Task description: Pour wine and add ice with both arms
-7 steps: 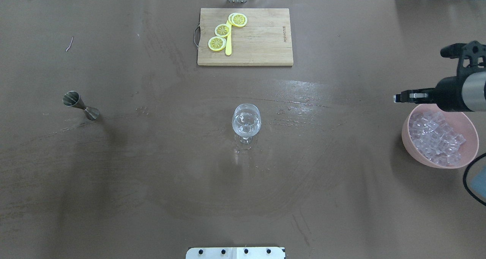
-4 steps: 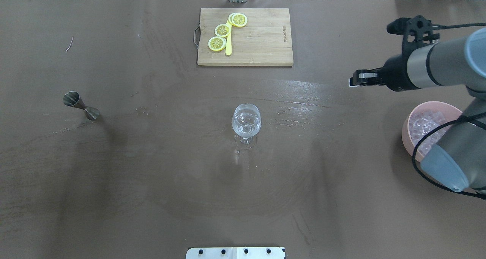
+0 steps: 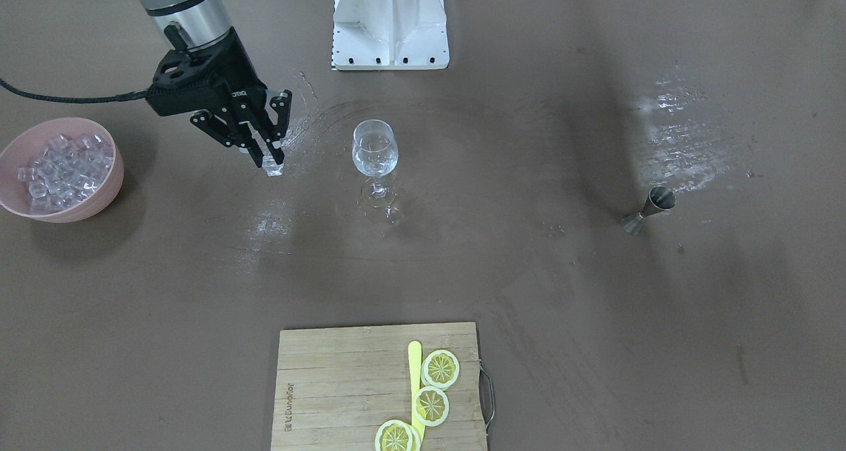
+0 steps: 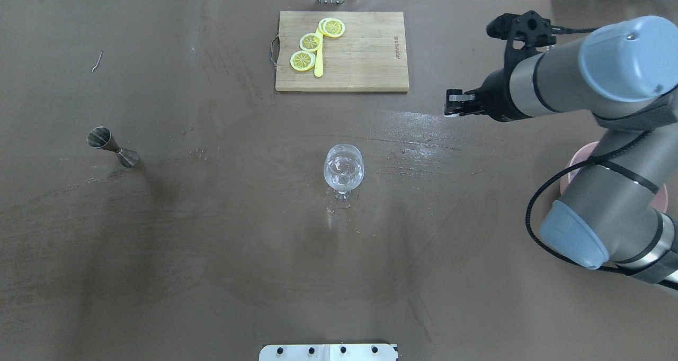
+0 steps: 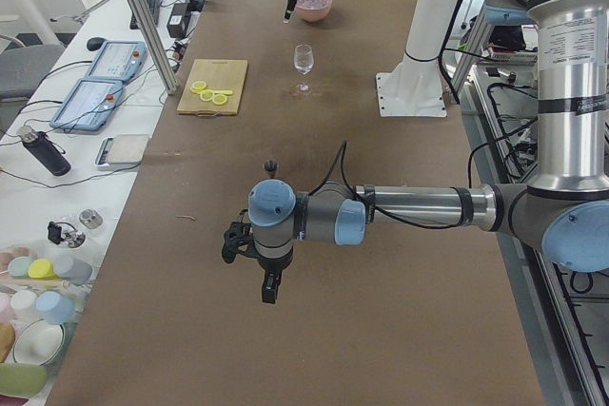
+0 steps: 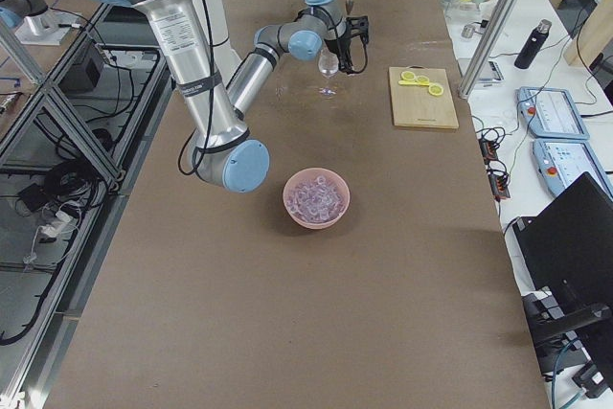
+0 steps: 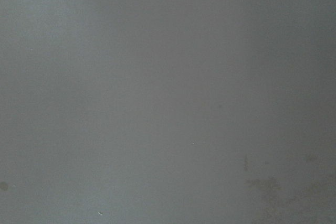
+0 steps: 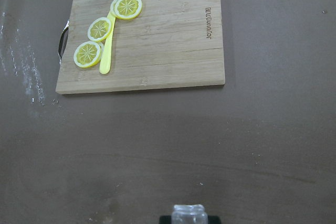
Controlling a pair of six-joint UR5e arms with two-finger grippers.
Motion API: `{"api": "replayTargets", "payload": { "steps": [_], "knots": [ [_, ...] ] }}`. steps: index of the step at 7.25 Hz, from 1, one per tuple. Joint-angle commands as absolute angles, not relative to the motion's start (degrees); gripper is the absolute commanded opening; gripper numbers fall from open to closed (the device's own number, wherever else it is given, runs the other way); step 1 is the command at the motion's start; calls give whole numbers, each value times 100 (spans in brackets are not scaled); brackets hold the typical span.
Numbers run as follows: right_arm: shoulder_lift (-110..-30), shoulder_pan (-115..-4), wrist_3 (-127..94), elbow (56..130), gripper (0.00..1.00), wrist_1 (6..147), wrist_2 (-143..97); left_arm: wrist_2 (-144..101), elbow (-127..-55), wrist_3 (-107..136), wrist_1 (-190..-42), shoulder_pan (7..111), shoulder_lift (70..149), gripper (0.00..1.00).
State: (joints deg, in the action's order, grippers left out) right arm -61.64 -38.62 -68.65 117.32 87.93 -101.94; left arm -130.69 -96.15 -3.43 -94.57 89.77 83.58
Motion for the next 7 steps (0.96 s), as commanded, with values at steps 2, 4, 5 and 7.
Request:
{"api": "replayTargets", "payload": {
  "steps": [2, 4, 5, 7],
  "knots": [
    [-5521, -3095, -7320, 11751, 0, 9789, -9423, -13069, -9615, -343, -9448, 8974, 8358, 98],
    [-5117, -2919, -7487, 11751, 0, 10264, -9404, -13069, -9607, -343, -9448, 8974, 8358, 98],
    [-5011, -2761, -7593, 11751, 0, 10396, -9248, -13069, -9606, -343, -9448, 8974, 8358, 98],
    [-4826, -2584, -7594, 11733, 0, 10625, -9106, -13069, -9598, -343, -9448, 8974, 8350, 98]
  ]
}}
